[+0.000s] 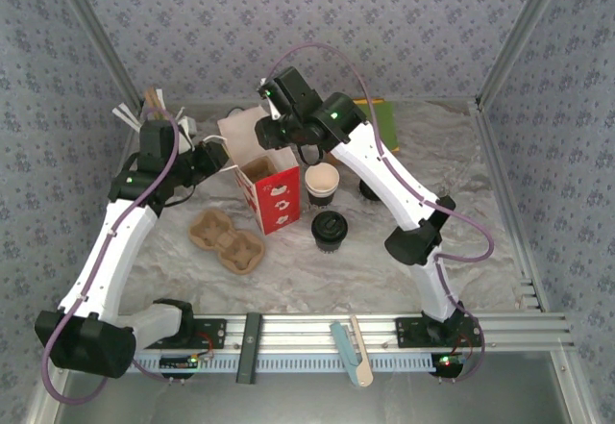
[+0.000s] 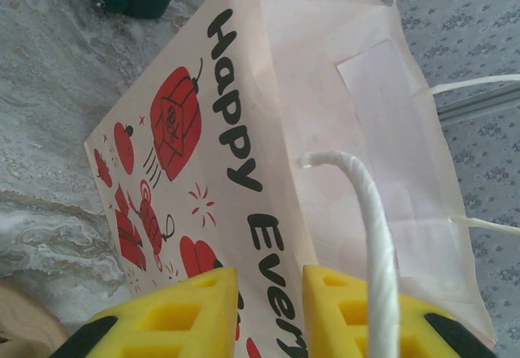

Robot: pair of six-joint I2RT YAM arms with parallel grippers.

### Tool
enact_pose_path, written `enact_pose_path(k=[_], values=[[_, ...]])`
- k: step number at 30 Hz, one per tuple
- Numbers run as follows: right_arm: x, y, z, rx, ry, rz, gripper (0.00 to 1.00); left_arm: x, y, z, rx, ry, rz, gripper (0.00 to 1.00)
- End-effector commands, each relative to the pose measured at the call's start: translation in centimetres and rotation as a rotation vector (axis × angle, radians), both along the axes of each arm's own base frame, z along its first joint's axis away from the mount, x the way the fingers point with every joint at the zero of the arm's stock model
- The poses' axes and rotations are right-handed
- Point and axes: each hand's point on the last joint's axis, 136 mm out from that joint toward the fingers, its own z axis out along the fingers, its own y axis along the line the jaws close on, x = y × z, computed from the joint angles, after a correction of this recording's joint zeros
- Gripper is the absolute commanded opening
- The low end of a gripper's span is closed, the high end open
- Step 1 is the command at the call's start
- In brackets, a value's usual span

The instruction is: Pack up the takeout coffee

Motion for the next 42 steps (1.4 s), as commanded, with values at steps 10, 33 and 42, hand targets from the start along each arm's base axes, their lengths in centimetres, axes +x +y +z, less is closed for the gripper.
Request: enact_pose_path(k=[10, 33, 42], values=[[-1.0, -3.5, 3.0, -0.013, -0.046, -0.039, 0.59, 0.3, -0.7, 2.4, -0.004, -0.054, -0.027, 0.39], [-1.8, -11.7, 0.7, -0.064, -0.033, -0.190, 1.00, -0.5, -1.9, -2.0, 0.249, 0.256, 0.017, 0.41], [-2.0, -13.6, -2.9, -0.100, 0.081, -0.227, 1.00, -1.1, -2.9, -2.0, 0.254, 0.277, -0.011, 0.12]])
